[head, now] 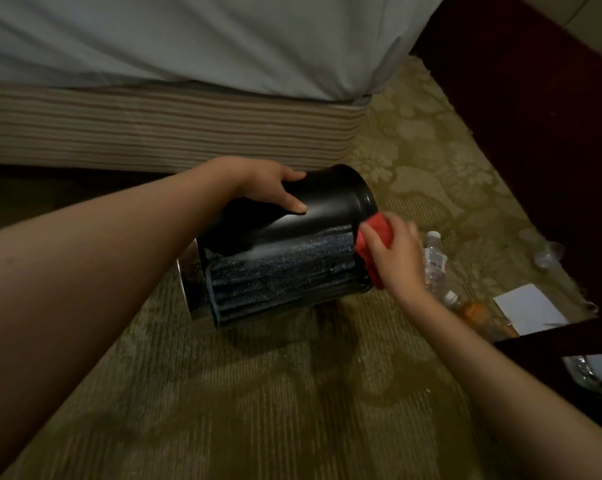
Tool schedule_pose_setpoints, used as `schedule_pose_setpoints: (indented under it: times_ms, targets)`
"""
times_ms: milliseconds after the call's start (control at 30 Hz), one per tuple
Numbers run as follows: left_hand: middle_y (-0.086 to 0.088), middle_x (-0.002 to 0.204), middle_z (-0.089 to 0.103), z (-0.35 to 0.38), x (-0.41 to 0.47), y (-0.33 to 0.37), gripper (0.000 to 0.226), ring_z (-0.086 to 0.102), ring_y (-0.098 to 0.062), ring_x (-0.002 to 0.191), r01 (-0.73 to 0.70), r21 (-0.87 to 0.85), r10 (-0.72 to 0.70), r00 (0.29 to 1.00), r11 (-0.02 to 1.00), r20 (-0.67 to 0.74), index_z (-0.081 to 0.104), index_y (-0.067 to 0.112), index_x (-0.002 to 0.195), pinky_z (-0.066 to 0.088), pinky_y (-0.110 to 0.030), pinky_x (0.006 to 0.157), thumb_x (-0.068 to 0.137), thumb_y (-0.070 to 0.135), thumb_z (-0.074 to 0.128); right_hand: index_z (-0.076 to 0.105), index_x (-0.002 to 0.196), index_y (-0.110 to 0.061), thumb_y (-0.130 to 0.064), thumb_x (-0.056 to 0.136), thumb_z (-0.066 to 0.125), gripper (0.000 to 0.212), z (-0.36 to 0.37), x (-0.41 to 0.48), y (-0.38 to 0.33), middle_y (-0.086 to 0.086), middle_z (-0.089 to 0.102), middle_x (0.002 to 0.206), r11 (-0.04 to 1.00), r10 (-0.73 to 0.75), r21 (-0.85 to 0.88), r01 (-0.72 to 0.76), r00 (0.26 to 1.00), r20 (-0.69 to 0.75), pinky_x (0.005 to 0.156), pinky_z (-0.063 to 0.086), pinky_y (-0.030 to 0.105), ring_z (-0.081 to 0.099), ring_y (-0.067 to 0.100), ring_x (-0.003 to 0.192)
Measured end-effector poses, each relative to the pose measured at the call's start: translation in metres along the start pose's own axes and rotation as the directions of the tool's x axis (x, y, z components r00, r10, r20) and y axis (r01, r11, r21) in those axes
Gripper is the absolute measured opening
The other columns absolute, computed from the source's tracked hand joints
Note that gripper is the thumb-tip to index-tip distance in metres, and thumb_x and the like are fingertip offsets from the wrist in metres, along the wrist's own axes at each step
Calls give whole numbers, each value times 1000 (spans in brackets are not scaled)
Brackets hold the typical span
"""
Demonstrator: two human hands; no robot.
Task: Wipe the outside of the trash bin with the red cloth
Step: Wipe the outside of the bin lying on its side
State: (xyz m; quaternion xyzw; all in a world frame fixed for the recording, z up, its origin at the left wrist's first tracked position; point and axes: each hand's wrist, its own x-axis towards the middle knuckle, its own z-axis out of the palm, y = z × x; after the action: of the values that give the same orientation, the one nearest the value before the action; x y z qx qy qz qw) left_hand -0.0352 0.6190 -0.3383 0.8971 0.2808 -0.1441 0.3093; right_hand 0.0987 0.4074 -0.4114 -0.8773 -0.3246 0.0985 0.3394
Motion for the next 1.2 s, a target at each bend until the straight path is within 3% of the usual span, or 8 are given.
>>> schedule_pose_setpoints:
  times_ms: [67,133,500,600,767,900,1033,1200]
  targets:
    - [-1,153,26,0,0,0,82,27,-23,139,-1,5,1,1000,1000,-6,21,31,147,19,-34,113,80,51,63,46,132,-24,-53,87,50,53,5,-28,25,2,45,128,996,84,3,-85,995,62,102,37,52,44,24,119]
    - [-1,153,26,1,1,0,80,27,-23,139,-9,-1,9,1000,1000,-4,20,30,147,19,-34,114,81,49,62,52,128,-19,-49,87,54,50,10,-40,36,2,48,121,992,123,5,-123,992,32,102,37,51,46,24,116]
    - [0,154,23,0,0,0,78,24,-21,140,-19,5,19,1000,1000,3,19,30,147,16,-33,115,83,50,59,63,107,-18,-51,81,59,42,5,-18,18,-4,49,104,996,-43,78,53,992,-120,93,42,47,47,19,104]
    - [0,154,23,-1,1,-1,79,24,-21,140,-22,4,22,1000,1000,5,19,29,147,16,-33,116,83,49,59,64,105,-21,-53,82,57,40,2,9,-6,-4,49,105,991,-133,8,136,974,-184,95,40,46,46,20,104]
    - [0,154,24,1,1,-3,79,24,-20,140,-25,-18,25,1000,1000,-2,20,29,147,16,-36,117,82,49,61,55,118,-21,-54,83,57,49,3,47,-48,4,52,120,969,-173,-207,132,965,-196,94,33,41,43,26,114]
    - [0,153,27,0,1,-2,81,27,-20,138,-16,-26,16,1000,1000,-1,22,31,147,18,-33,115,80,50,63,46,129,-18,-49,86,56,54,7,11,-34,12,44,123,935,-266,-295,197,939,-217,89,32,36,42,29,111]
    - [0,153,25,1,0,-3,81,26,-21,139,-16,-35,15,1000,999,-7,21,32,146,18,-35,115,79,51,63,36,136,-22,-46,84,60,62,11,-22,-10,14,37,129,926,-305,-291,241,931,-200,89,25,33,38,27,113]
    - [0,154,24,2,1,-5,80,23,-20,140,-24,-40,24,1000,999,-17,21,30,147,15,-35,116,81,51,62,32,140,-20,-48,86,57,66,8,25,-44,14,40,129,954,-240,-240,182,940,-243,95,33,40,39,29,116]
